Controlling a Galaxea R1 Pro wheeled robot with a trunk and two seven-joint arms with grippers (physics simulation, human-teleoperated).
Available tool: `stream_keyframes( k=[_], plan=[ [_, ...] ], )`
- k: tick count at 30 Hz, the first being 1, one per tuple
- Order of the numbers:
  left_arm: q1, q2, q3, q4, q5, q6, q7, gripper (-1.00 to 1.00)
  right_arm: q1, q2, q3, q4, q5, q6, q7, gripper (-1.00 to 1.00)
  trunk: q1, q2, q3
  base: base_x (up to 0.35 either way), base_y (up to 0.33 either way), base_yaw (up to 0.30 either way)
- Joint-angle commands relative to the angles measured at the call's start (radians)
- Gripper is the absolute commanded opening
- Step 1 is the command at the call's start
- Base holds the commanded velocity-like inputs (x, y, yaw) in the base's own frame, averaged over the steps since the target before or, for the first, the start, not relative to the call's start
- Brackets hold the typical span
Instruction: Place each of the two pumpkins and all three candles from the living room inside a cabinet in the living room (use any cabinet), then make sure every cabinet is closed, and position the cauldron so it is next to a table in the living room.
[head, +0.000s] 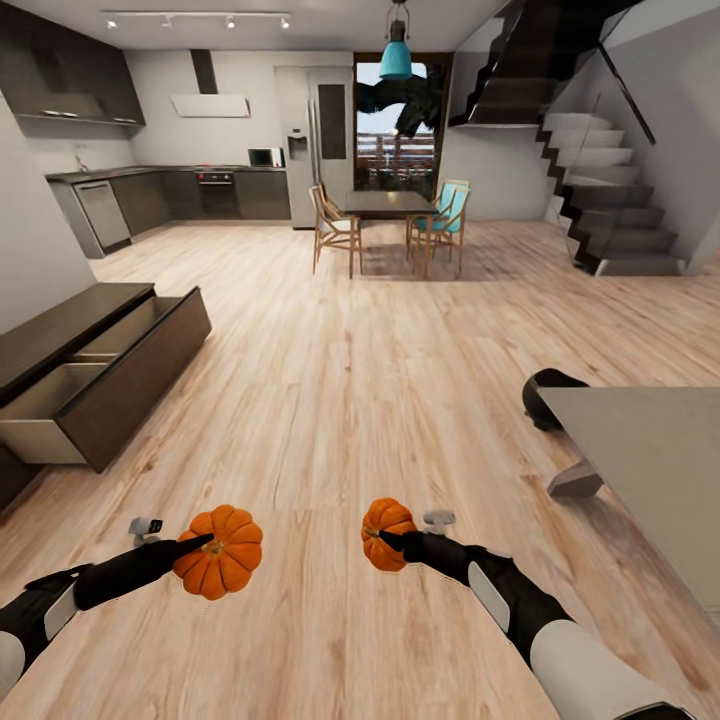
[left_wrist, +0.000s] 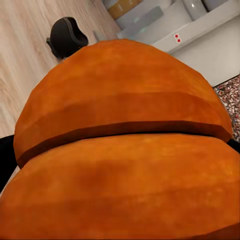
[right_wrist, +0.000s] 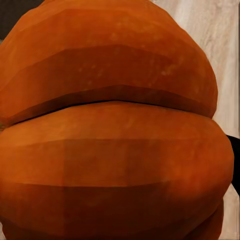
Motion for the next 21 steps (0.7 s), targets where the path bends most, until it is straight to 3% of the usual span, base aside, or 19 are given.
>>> stream_keyframes(
  k=[1,21],
  plan=[
    [-0.001,0.001,-0.003,0.000,0.008,0.010,-0.004,-1.00,-0.001,-0.001,0.001,-0.002,-0.012,0.008,0.000,-1.00,0.000,0.000,-0.001,0.329,-0.047,0.001],
    [-0.001,0.001,-0.003,0.000,0.008,0.010,-0.004,-1.00,-0.001,0.002,0.002,-0.003,0.016,0.007,0.000,-1.00,0.000,0.000,-0.001,0.335,-0.003,0.000]
  ],
)
